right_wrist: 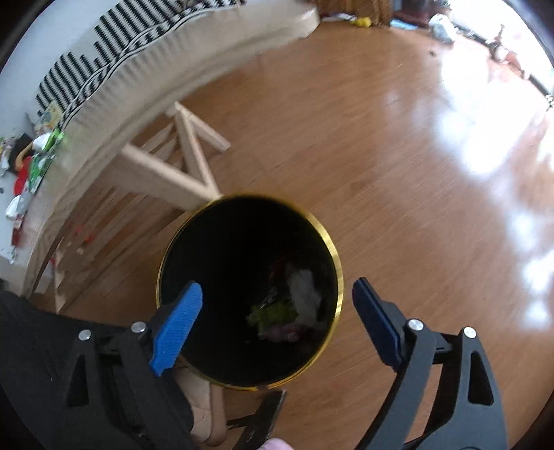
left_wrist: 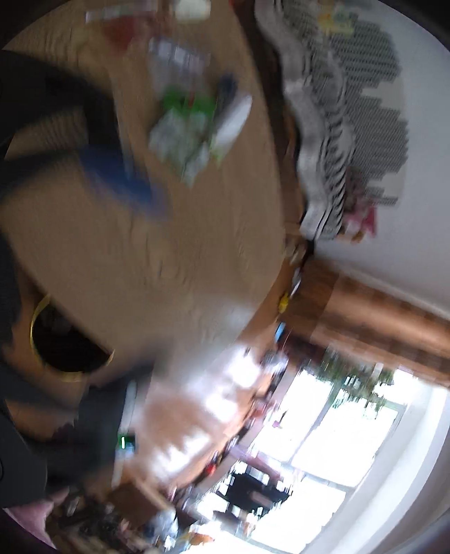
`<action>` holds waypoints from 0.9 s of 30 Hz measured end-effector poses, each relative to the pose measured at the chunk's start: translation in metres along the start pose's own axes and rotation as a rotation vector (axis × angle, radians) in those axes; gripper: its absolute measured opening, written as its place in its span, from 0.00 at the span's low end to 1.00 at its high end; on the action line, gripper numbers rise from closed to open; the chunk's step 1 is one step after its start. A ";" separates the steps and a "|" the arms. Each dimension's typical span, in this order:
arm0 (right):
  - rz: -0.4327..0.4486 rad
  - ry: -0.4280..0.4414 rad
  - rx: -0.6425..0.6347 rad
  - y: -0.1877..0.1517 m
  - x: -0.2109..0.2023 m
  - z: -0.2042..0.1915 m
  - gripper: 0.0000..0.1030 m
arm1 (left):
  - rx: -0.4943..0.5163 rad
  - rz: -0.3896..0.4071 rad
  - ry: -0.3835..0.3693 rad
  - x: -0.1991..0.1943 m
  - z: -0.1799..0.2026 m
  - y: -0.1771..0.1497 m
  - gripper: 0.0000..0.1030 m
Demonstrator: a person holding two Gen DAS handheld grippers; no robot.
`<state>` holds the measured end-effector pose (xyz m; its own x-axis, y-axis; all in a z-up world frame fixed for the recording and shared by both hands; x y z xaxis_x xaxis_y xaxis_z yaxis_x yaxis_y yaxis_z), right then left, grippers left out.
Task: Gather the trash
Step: 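Hold the tissue over the bin and open the right gripper, then grasp the barcoded snack wrapper with the left gripper while the right grasps the green-white cigarette pack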
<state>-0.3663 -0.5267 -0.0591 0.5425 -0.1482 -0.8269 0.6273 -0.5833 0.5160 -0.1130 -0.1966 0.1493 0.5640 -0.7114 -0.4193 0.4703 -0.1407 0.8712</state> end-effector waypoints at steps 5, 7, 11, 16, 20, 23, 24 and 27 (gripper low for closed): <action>0.186 -0.034 -0.002 0.033 -0.036 -0.016 0.86 | 0.092 -0.005 0.361 -0.050 -0.091 -0.009 0.94; 0.237 0.005 -0.026 0.048 -0.046 -0.035 0.88 | 0.097 -0.032 0.480 -0.065 -0.126 -0.017 0.94; 0.286 0.111 -0.170 0.087 -0.050 -0.117 0.93 | 0.053 -0.063 0.643 -0.082 -0.195 -0.032 0.94; 0.261 0.230 -0.326 0.117 -0.032 -0.236 0.93 | -0.024 -0.149 0.670 -0.058 -0.247 -0.046 0.94; 0.226 0.318 -0.439 0.123 -0.008 -0.327 0.93 | -0.027 -0.199 0.702 -0.043 -0.270 -0.057 0.94; 0.143 0.349 -0.461 0.121 0.022 -0.382 0.93 | -0.009 -0.218 0.723 -0.041 -0.282 -0.060 0.94; 0.131 0.336 -0.475 0.120 0.029 -0.394 0.93 | -0.005 -0.220 0.728 -0.041 -0.283 -0.062 0.94; 0.134 0.275 -0.555 0.120 0.051 -0.432 0.93 | -0.025 -0.234 0.728 -0.039 -0.296 -0.065 0.94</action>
<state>-0.0224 -0.2593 0.0569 0.7136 0.0629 -0.6977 0.7005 -0.0616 0.7110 0.0353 0.0440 0.0332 0.7485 -0.0307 -0.6624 0.6431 -0.2097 0.7365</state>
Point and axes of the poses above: each gripper's, at about its wrist camera, not at the fingertips, and x roughly the way its jaws point, z to its right, y to its top, the point moved 3 cm from there along x, roughly the way its jaws point, and after that the axes turned 10 degrees about z, right-handed, at the moved point
